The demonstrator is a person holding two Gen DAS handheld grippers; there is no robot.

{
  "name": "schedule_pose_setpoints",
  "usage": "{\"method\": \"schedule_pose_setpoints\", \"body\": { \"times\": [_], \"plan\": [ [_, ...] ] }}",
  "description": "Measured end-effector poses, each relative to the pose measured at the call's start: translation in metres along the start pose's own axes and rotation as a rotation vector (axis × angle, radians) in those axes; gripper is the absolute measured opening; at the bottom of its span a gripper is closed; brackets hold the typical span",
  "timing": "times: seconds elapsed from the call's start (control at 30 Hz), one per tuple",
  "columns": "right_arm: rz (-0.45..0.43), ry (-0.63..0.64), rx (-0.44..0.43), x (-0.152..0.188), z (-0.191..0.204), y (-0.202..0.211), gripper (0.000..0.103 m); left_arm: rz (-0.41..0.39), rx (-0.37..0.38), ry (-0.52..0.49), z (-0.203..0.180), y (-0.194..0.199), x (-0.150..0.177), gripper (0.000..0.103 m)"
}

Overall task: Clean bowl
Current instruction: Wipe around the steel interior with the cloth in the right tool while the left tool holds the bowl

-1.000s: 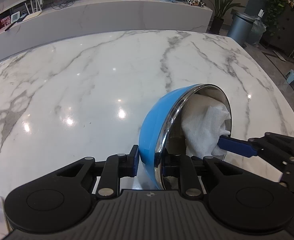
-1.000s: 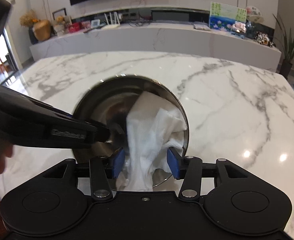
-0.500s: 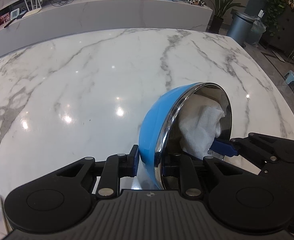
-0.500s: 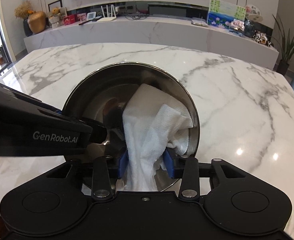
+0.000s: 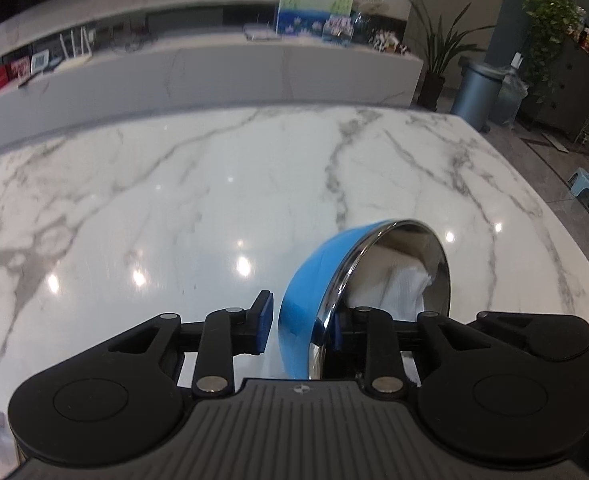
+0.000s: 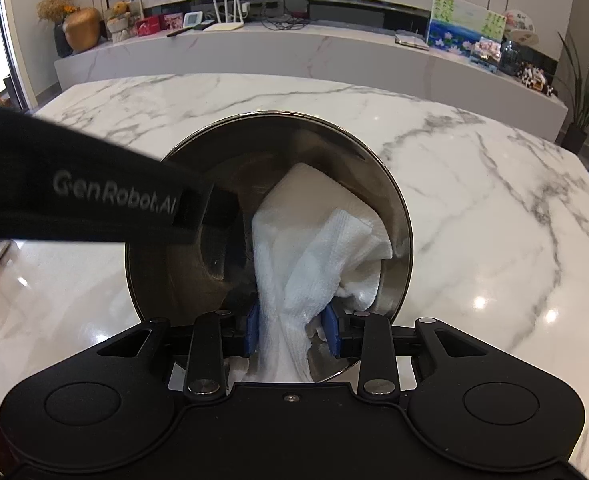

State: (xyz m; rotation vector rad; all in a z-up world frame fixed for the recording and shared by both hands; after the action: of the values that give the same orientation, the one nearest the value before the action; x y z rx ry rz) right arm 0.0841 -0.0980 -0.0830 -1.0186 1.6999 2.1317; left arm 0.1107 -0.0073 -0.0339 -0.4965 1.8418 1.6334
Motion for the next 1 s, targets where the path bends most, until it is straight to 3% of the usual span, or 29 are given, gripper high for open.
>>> {"method": "schedule_pose_setpoints", "body": {
  "times": [0.17, 0.4, 0.7, 1.0],
  "plan": [
    [-0.003, 0.001, -0.002, 0.000, 0.001, 0.002, 0.031, 0.011, 0.010, 0.030, 0.003, -0.002, -0.001, 0.022],
    [-0.018, 0.010, -0.008, -0.006, 0.003, 0.007, 0.029, 0.067, -0.030, 0.051, 0.015, -0.014, 0.003, 0.013],
    [0.051, 0.035, -0.045, -0.017, 0.000, 0.004, 0.029, 0.108, -0.004, 0.043, 0.019, -0.024, 0.000, 0.012],
    [0.137, 0.150, -0.085, -0.044, 0.003, -0.005, 0.025, 0.163, -0.008, 0.059, 0.033, -0.039, 0.000, 0.012]
  ]
}}
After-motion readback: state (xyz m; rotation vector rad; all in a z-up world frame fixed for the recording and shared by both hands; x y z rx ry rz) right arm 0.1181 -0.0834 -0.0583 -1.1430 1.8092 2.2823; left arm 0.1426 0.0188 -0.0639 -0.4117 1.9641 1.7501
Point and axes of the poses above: each gripper's, at about its wrist camera, not at the fingertips, and y roughly against the way its jaws point, z to its left, x to its underside, the point moved 8 cm from there along -y, roughly the way its jaws point, and after that the axes turned 5 degrees about -y, right-handed, at the moved point
